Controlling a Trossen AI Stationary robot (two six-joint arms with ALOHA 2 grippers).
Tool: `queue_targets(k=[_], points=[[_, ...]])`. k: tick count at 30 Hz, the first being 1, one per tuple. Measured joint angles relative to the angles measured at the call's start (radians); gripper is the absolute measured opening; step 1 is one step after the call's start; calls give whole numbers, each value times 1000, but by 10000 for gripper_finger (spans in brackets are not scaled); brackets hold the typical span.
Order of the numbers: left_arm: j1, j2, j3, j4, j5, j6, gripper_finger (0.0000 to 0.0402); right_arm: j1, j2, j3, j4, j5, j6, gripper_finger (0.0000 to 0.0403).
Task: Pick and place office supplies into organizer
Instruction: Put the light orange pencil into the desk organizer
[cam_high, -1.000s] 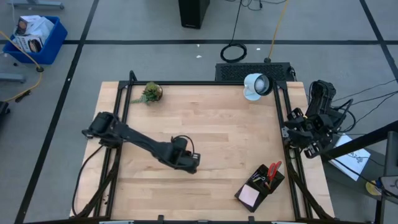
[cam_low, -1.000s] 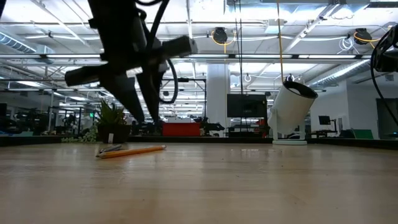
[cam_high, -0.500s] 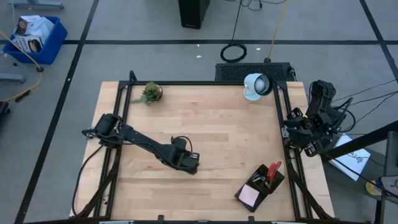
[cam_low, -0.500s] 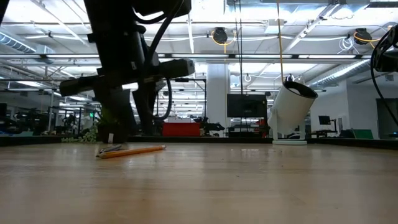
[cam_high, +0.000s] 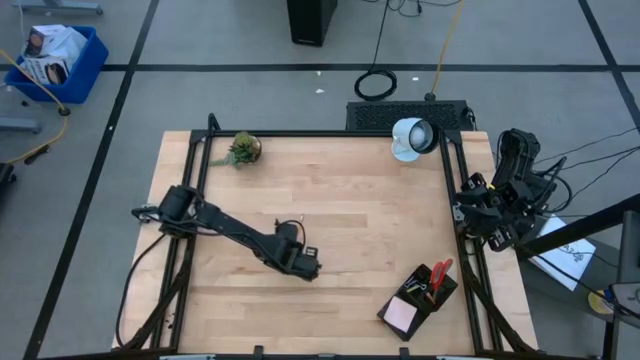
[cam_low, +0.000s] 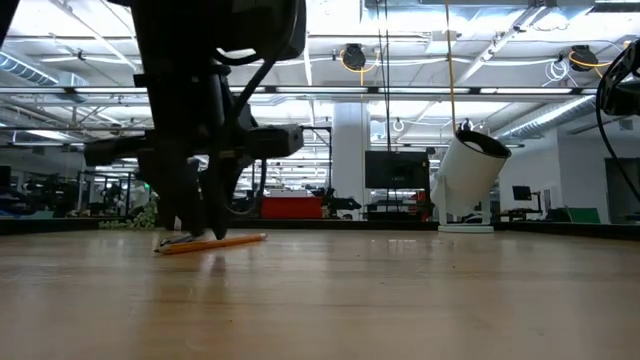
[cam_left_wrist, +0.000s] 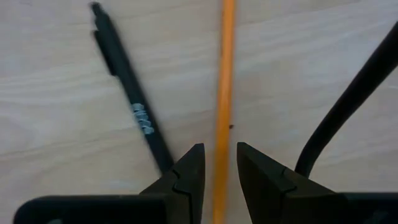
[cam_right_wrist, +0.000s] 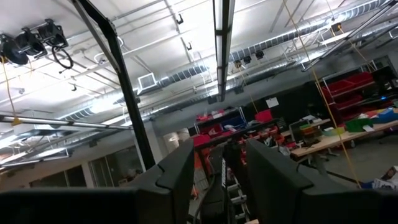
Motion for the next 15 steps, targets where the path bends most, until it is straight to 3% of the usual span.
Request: queue_targets(k=[15], points=[[-3, 59, 4, 37, 44, 9, 97, 0, 0, 0, 1, -2, 6, 134]])
